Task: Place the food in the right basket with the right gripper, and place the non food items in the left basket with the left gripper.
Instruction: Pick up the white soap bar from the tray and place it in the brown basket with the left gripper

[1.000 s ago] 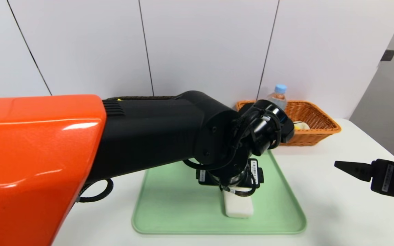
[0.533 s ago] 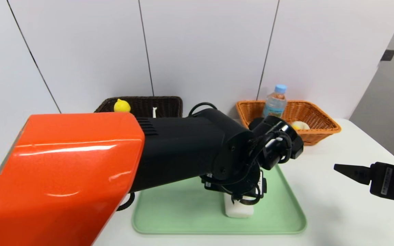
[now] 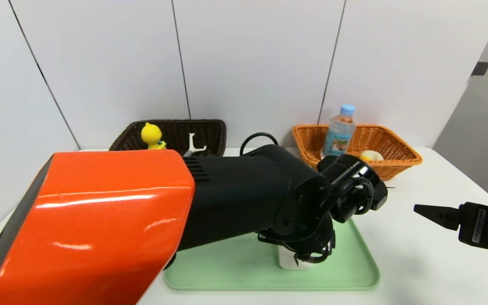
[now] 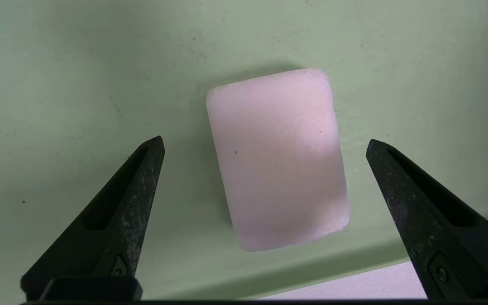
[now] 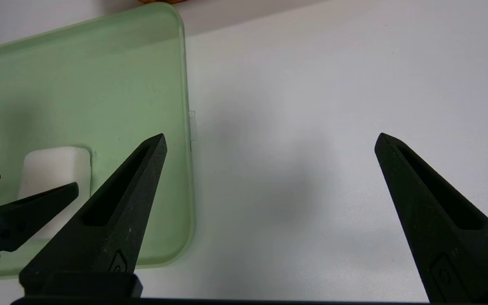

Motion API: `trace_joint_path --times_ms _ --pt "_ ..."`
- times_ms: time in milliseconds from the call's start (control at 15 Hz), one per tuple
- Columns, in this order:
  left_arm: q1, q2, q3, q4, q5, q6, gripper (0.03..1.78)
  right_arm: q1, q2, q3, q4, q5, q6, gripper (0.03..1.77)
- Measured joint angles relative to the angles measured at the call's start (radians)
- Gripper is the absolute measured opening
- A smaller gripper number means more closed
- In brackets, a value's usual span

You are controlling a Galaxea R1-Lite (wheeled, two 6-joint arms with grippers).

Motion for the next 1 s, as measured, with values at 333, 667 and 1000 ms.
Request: trace_joint_path --times_ms 333,667,1000 --pt "-0.001 0.012 0.0 0.0 0.005 0.0 1.69 0.0 -0.002 0.0 0.0 0.0 0.0 1.7" --pt "-0.001 0.026 0.0 -0.001 0.005 -0.001 1.69 0.0 -0.002 0.001 0.0 0.0 0.0 1.7" --pt "-0.001 0.042 0.0 -0.001 0.04 0.015 1.69 0.0 -0.002 0.002 0.0 0.0 0.0 1.7"
